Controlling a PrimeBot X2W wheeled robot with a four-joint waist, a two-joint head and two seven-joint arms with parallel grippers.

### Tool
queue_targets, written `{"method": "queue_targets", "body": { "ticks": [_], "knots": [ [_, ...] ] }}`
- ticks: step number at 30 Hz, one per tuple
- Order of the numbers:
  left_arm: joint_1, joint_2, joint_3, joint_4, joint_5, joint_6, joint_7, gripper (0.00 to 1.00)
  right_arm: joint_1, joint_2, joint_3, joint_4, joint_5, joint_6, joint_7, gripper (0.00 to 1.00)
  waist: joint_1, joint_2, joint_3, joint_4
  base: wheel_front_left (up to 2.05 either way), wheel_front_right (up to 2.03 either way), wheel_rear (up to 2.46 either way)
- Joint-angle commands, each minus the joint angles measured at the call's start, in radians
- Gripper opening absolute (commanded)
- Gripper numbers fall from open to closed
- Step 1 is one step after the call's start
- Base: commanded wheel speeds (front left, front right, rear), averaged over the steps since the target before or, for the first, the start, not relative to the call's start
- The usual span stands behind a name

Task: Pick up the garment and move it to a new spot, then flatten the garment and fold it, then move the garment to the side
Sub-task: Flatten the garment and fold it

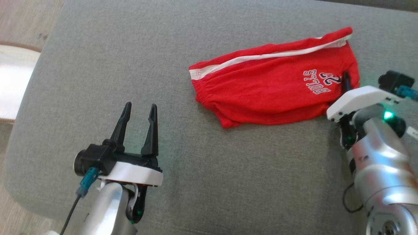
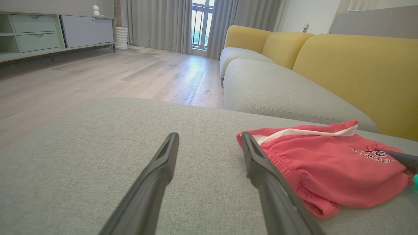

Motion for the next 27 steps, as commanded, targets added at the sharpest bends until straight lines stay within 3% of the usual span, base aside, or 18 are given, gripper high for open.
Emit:
{"method": "queue_targets", "body": {
  "ticks": [1,9,21,27],
  "knots": [
    [-0.015,0.009,0.039,-0.027,0.005,0.003,-0.005,1.0,0.018,0.029,0.01,0.001,-0.011,-0.001,-0.02,0.0,-0.0001,0.0,-0.015,-0.013,0.0,0.0,0.0],
    [0.018,0.009,0.055,-0.027,0.014,0.003,-0.005,1.0,0.06,0.013,-0.079,-0.025,-0.043,-0.001,-0.09,0.0,-0.0001,0.0,-0.069,-0.078,0.0,0.0,0.0],
    [0.045,0.009,0.066,-0.035,0.032,0.0,-0.005,1.0,0.158,0.022,-0.245,-0.144,-0.082,-0.001,-0.107,0.0,-0.0001,0.0,-0.097,-0.155,0.0,0.0,0.0],
    [0.046,0.009,0.074,-0.022,0.054,-0.005,-0.005,1.0,0.121,0.029,-0.198,-0.12,-0.03,-0.001,-0.107,0.0,-0.0001,0.0,-0.102,-0.174,0.0,0.0,0.0]
  ]
}}
